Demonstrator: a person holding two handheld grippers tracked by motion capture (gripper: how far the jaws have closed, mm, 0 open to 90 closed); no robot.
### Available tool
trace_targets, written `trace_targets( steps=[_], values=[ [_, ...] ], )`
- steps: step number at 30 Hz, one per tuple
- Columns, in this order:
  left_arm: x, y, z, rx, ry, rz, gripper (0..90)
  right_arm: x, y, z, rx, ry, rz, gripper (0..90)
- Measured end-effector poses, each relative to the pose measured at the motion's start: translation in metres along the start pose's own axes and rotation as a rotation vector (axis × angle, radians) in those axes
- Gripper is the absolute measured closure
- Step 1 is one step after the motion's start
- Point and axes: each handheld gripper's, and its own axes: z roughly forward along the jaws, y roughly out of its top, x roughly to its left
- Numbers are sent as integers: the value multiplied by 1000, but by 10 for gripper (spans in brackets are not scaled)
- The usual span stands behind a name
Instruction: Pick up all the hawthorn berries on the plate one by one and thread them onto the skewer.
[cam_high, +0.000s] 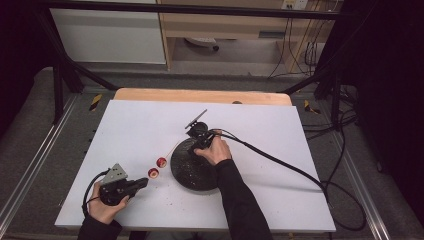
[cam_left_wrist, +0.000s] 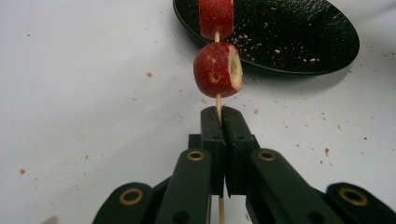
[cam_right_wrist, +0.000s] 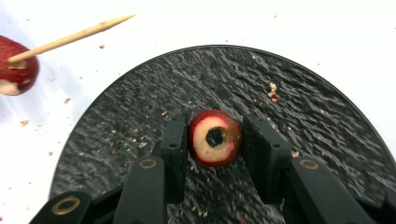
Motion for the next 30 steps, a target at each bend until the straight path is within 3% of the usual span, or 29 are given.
trace_targets(
  steps=[7,12,30],
  values=[
    [-1,1,0,-3,0,3,880,3,-5,-16,-17,-3,8,627],
    [-2,1,0,-5,0,5,880,2,-14,-25,-36,-2,50,627],
    [-11,4,4,-16,4,22,880,-4,-68,-44,-274,60,174,628]
  ],
)
